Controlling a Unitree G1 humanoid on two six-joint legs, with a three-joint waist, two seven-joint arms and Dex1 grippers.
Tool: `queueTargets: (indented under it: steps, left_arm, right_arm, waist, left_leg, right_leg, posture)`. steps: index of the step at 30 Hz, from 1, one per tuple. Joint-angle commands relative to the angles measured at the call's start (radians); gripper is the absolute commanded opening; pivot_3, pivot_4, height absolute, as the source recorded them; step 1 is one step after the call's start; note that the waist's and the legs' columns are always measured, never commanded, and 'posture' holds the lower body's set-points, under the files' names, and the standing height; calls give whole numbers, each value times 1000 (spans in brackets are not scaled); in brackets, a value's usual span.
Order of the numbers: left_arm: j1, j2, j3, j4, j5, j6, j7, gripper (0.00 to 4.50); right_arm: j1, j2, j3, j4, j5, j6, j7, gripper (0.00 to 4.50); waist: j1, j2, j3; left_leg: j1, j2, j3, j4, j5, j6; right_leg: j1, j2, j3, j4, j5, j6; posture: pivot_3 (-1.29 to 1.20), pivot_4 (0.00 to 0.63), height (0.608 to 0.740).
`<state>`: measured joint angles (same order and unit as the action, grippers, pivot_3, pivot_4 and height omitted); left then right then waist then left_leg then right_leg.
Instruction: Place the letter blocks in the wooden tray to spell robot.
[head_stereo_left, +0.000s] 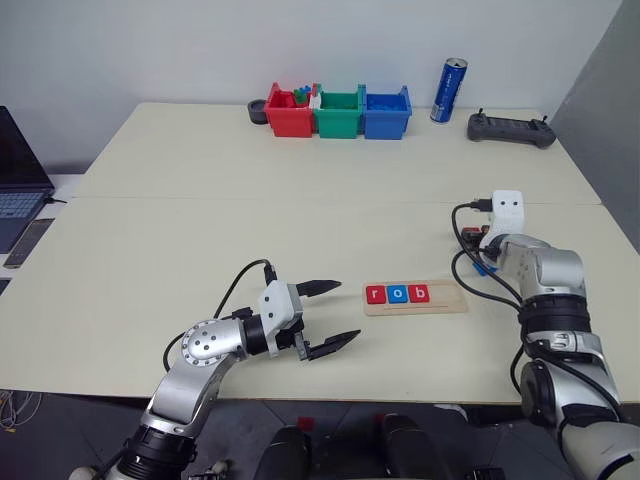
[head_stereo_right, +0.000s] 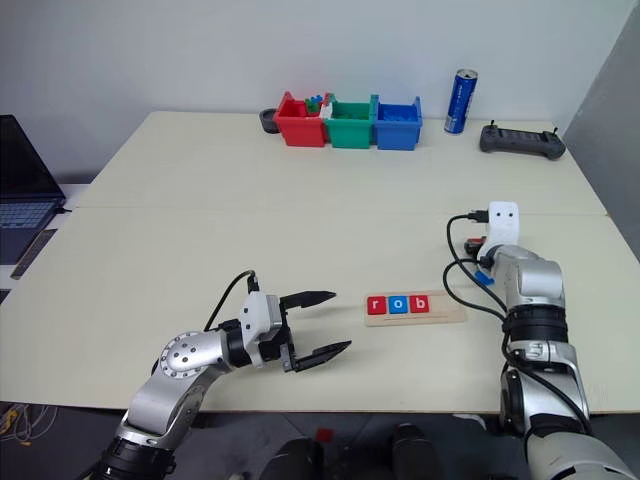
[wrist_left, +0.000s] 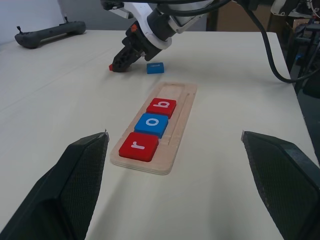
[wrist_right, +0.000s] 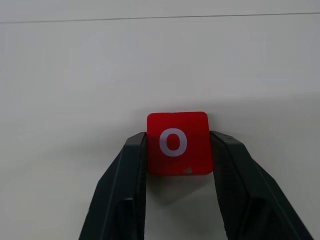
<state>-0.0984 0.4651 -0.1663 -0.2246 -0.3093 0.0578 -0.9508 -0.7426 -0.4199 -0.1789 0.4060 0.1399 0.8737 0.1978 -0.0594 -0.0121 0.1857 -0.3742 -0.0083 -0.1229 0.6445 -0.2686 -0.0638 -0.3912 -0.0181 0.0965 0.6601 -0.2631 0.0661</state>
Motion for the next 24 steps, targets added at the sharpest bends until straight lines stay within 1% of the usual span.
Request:
queueTargets:
  steps: [1, 6, 9, 13, 16, 20, 24]
  left_arm:
    - [0, -2, 1, -22, -7, -15, 0, 4500]
    - [7, 0, -2, -26, -10, -18, -6, 4500]
    - [1, 1, -4, -15, -12, -19, -15, 4500]
    - [-21, -7, -9, 0, -13, -14, -21, 4500]
    - [-37, -18, -19, 17, -12, -18, -33, 4500]
    - [-55, -22, -24, 32, -12, -19, -43, 4500]
    - [-63, -25, -24, 36, -12, -18, -51, 4500]
  right_arm:
    - [35, -101, 17, -128, 3, 58, 77, 1445]
    - [139, -247, -31, -375, 50, 251, 151, 1445]
    - [214, -288, -88, -544, 88, 391, 164, 1445]
    - [320, -264, -162, -749, 128, 560, 154, 1445]
    - [395, -200, -189, -850, 137, 631, 131, 1445]
    - [446, -136, -197, -919, 129, 673, 105, 1445]
    - [491, -114, -188, -919, 116, 662, 89, 1445]
  waist:
    - [3, 0, 0]
    - [7, 0, 0]
    - [7, 0, 0]
    - [4, 1, 0]
    - [5, 1, 0]
    - [5, 1, 0]
    - [5, 1, 0]
  left_leg:
    - [0, 0, 0, 0, 0, 0]
    - [-7, -1, 0, 1, 0, 0]
    - [-8, 0, 0, 0, 0, 0]
    - [-8, 0, 1, 0, 0, 0]
    - [-8, 0, 0, 1, 0, 0]
    - [-8, 0, 1, 0, 0, 0]
    - [-8, 0, 1, 1, 0, 0]
  right_leg:
    - [0, 0, 0, 0, 0, 0]
    - [-6, -1, 0, 0, 0, 0]
    - [-9, 0, 0, 1, 0, 0]
    - [-9, 0, 1, 2, 0, 0]
    - [-9, 0, 0, 2, 0, 0]
    - [-10, 0, 1, 2, 0, 0]
    - [-10, 0, 1, 2, 0, 0]
  posture:
    - [0, 150, 740]
    - [0, 150, 740]
    - [0, 150, 740]
    - [0, 150, 740]
    - [0, 150, 740]
    - [0, 150, 740]
    - [0, 150, 740]
